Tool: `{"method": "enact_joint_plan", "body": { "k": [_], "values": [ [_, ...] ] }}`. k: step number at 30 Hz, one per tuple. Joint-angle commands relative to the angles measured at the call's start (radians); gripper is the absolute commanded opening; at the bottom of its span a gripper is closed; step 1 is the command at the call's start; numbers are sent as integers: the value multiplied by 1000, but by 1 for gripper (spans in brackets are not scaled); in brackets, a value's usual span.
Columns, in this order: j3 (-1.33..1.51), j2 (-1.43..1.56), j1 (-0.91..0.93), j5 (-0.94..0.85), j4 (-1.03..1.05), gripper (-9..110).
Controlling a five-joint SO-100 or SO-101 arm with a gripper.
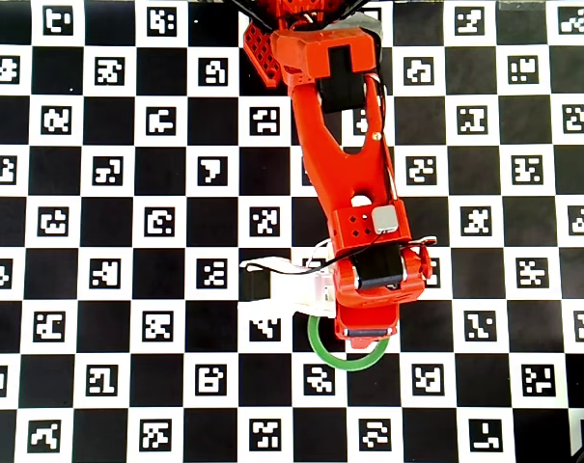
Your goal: Grab the red cube then put it in the green circle then put the blue cube on top and finally the orange cube on top
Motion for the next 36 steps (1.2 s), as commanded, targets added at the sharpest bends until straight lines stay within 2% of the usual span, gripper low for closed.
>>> {"method": "enact_joint_plan", "body": {
  "k": [1,3,4,15,27,31,36],
  "values": [
    [-8,32,6,12,-9,17],
    [-9,32,5,15,-6,35],
    [-9,34,3,17,-5,39],
    [-20,123,3,31,28,49],
    [98,468,-31,-18,86,49],
    [229,598,-31,-95,58,45],
    [529,851,-2,-255,-43,30]
  ]
}}
